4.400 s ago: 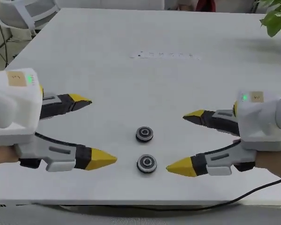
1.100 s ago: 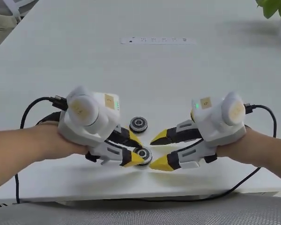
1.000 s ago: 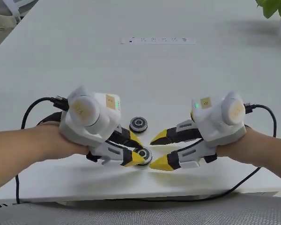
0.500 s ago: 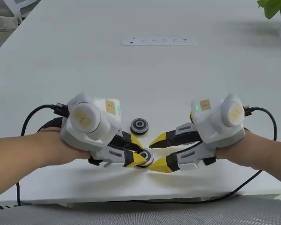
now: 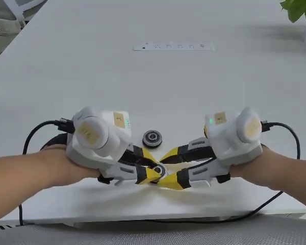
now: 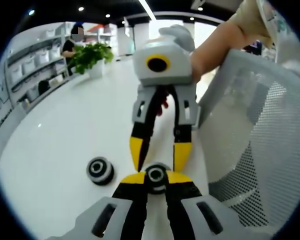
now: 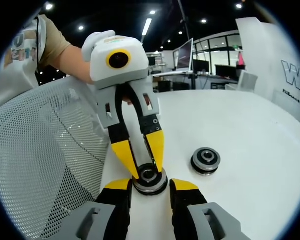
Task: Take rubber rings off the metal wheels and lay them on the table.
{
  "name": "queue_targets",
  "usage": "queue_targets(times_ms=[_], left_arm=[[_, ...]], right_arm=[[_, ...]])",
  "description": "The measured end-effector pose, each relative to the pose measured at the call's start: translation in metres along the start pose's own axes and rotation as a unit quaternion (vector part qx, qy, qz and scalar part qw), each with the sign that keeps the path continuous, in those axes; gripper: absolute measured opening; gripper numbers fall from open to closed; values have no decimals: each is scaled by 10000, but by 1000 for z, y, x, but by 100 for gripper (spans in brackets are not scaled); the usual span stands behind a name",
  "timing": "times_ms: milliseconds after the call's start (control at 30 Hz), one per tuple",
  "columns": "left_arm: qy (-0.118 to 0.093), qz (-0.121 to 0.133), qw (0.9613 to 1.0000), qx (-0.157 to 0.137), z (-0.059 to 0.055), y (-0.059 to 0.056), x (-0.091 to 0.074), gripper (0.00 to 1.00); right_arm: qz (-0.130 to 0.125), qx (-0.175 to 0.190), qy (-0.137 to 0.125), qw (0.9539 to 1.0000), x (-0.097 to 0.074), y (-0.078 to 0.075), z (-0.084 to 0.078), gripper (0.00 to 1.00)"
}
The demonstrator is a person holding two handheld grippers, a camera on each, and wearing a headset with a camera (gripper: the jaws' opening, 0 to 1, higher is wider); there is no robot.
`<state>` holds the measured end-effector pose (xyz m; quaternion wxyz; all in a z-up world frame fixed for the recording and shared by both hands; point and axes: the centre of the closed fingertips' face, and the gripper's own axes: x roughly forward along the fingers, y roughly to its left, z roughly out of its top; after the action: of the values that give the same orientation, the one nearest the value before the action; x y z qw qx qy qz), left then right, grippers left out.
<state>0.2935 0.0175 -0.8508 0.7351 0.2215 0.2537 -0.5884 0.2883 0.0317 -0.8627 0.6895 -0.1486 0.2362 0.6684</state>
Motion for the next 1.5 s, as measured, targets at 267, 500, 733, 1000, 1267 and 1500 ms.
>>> queue_targets(times_ms=[267, 500, 733, 1000, 1267, 1500], left_arm=[[-23, 23, 10000, 2, 1, 0, -1, 13], [-40, 43, 10000, 2, 1, 0, -1, 13], [-52, 55, 10000, -12, 1, 0, -2, 13], [-79, 63, 9999, -31, 1, 0, -2, 13], [-101, 58, 9999, -30, 0, 0, -2, 13], [-122, 57, 9999, -48, 0, 0, -2, 13]], right_arm=[[-28, -194, 13, 9998, 0, 1, 1, 27], [-66, -164, 44, 9998, -5, 1, -2, 26], [-84, -148, 69, 9998, -8, 0, -5, 23], [-75, -71, 64, 9999, -9, 0, -6, 22], [-62, 132, 126, 9998, -12, -3, -15, 12], [-47, 180, 116, 9998, -12, -2, -14, 11]])
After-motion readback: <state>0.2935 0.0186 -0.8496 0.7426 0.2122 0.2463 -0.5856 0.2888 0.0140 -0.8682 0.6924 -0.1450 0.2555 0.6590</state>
